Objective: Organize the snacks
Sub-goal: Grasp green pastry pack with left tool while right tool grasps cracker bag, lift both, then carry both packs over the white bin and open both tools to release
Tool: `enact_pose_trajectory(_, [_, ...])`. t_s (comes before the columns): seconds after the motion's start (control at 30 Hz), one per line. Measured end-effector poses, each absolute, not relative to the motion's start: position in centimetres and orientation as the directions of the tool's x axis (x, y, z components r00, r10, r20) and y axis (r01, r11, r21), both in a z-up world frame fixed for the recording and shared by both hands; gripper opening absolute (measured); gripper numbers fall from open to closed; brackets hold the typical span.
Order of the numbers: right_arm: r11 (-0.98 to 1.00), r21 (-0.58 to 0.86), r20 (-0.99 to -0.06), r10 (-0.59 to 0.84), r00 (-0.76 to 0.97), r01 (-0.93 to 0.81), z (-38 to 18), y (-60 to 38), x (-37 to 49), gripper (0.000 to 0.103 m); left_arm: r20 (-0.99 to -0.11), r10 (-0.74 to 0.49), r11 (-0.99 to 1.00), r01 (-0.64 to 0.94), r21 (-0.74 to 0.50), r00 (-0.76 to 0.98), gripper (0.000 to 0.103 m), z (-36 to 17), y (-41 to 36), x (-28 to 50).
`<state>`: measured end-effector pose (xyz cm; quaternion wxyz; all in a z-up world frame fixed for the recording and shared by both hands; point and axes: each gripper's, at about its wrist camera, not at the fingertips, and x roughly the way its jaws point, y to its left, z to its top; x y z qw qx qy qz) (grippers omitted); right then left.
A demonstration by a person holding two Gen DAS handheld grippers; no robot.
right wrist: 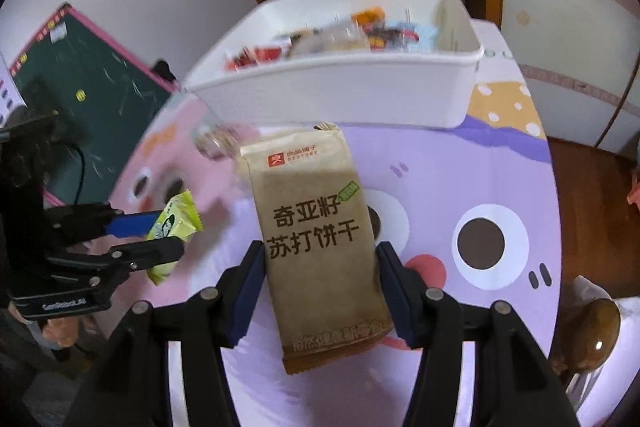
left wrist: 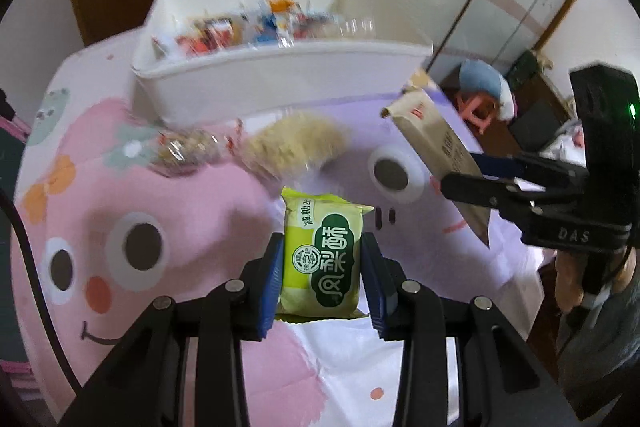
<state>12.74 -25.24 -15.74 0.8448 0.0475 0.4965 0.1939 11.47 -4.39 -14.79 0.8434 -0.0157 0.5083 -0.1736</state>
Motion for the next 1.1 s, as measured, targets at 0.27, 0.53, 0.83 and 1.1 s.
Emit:
enact_pose_trajectory(0.27, [0.94,0.247,-0.725,0.341,0.599,-0.236,-7.3,-24.9,14.0,0.056,-0.764,-0.288,0.953,0.249,-0.171,0.578,0.035,-5.8,-3.1,14.0])
enact_pose_trajectory(0.53, [0.964,0.202,-0.613,0.264,0.745,-0.175,1.1,-24.4,18.6,0.056,-0.658,-0.22,0.973,0.213,-0.092,0.72,0.035,3.5,-3.3,19.8])
enact_pose_trajectory(0.83, [0.981,0.194,-0.616,0.137,0.775,-0.019,1.3,-23.3,25.3,0.056,-0.617,-0.173,0.984,0.158,-0.079,0.768,0.035,4.6,-4.7,27.8])
enact_pose_trajectory(1.1, [0.992,0.122,-0.714,0.064,0.697,0.034,-3.0,-22.2,29.2,0.059,-0.668,-0.105,0.993,0.113,-0.031,0.737,0.042,0.3,-5.6,32.3])
